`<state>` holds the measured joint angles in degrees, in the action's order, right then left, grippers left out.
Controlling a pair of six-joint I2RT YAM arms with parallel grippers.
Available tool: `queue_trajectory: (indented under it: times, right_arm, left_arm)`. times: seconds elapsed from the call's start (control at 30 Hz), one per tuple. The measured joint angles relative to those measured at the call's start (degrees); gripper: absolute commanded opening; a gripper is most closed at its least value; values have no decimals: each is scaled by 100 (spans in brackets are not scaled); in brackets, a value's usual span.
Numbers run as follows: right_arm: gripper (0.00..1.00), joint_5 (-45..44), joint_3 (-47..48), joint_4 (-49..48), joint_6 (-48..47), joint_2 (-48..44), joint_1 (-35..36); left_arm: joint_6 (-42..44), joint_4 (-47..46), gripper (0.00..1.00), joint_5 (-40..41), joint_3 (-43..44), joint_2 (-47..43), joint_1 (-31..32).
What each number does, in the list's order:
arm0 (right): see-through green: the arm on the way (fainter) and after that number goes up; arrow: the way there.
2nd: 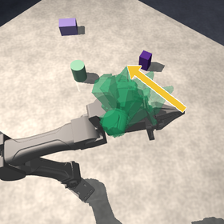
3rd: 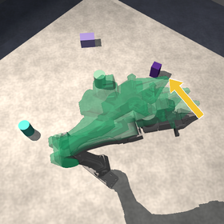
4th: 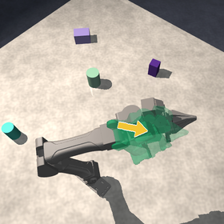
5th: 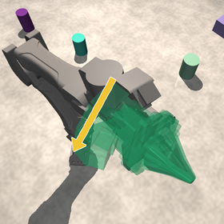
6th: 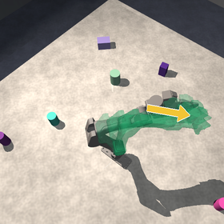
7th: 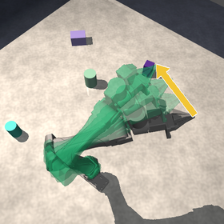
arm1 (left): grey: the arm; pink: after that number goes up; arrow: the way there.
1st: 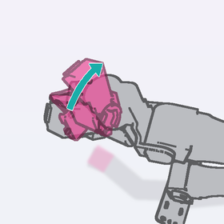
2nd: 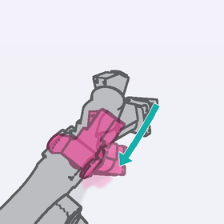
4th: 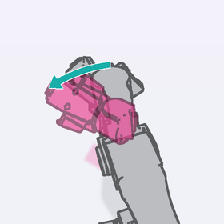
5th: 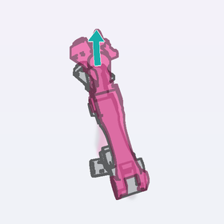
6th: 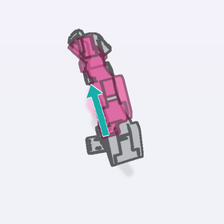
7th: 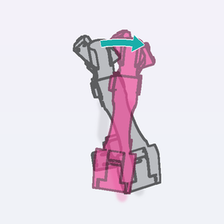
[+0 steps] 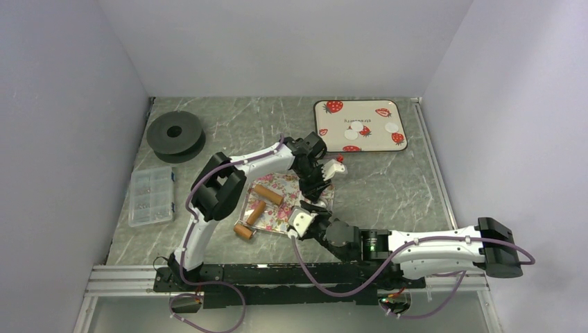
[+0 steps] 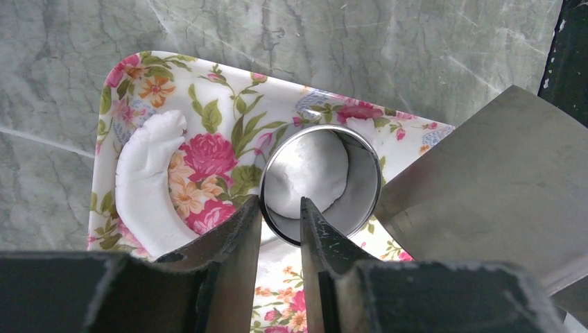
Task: Roll out the dumpling wrappers from the dough
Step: Remove the dumpling wrapper from the work surface.
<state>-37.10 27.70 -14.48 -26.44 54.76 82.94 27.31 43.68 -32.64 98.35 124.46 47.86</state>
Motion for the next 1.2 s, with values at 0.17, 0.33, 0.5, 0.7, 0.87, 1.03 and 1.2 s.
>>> queue_trajectory:
  times: [0.17, 0.33, 0.5, 0.7, 0.87, 1.03, 1.2]
  right_arm:
    - [0, -15, -7, -83, -81, 107, 4]
    - [0, -15, -22, -245, -125, 295, 4]
    - [0, -11, -46, -269, -107, 507, 7]
    - [0, 24, -48, -280, -98, 651, 15]
    - [0, 201, -48, -313, -74, 704, 26]
    - [0, 490, -59, -330, 120, 483, 2]
    - [0, 697, -142, -435, 317, 227, -15]
  left_arm:
    - [2, -15, 28, 4, -7, 0, 37]
    - [4, -81, 28, 74, -48, 0, 103]
    - [2, -105, 27, 109, -63, 0, 120]
    - [2, -125, 27, 114, -68, 0, 125]
    - [-7, -149, 17, 127, -83, 0, 127]
    - [-2, -205, 17, 127, -144, 0, 136]
    - [-9, -203, 17, 127, -214, 0, 179]
